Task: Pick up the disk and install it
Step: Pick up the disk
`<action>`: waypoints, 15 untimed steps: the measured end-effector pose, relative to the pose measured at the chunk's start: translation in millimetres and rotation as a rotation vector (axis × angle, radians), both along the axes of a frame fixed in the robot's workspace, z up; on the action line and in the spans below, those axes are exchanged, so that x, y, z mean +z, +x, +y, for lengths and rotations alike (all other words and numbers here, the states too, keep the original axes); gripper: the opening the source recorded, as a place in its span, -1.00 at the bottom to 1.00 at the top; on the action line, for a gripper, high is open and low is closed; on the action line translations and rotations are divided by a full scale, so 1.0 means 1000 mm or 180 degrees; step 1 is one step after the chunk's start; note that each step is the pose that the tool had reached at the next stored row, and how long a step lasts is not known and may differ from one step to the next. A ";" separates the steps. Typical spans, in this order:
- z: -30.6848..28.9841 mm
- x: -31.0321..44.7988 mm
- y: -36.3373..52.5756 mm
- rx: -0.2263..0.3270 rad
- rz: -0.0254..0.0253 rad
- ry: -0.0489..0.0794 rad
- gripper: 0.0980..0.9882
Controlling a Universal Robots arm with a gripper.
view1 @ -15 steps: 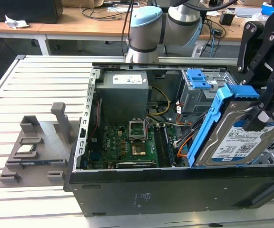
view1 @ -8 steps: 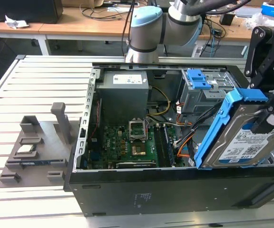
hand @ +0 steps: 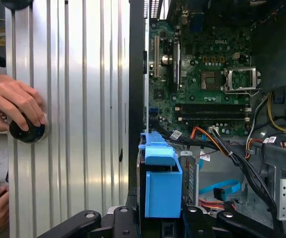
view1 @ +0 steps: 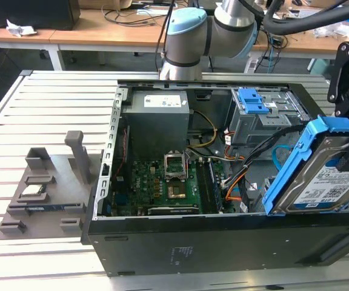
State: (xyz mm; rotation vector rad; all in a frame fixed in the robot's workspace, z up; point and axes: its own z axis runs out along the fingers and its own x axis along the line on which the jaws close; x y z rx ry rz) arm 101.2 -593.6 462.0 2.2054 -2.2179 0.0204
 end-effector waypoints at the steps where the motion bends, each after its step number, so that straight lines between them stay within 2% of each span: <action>1: 0.0007 0.0001 0.0017 0.0000 0.0000 0.0000 -0.41; 6: 0.0088 0.0001 0.0163 0.0000 0.0000 -0.0001 -0.41; 9: 0.0169 0.0000 0.0272 0.0000 0.0000 -0.0001 -0.41; 11: 0.0215 -0.0002 0.0285 0.0001 0.0000 0.0000 -0.41; 13: 0.0285 -0.0005 0.0285 0.0001 0.0000 -0.0001 -0.41; 15: 0.0321 -0.0009 0.0287 0.0002 0.0000 0.0000 -0.41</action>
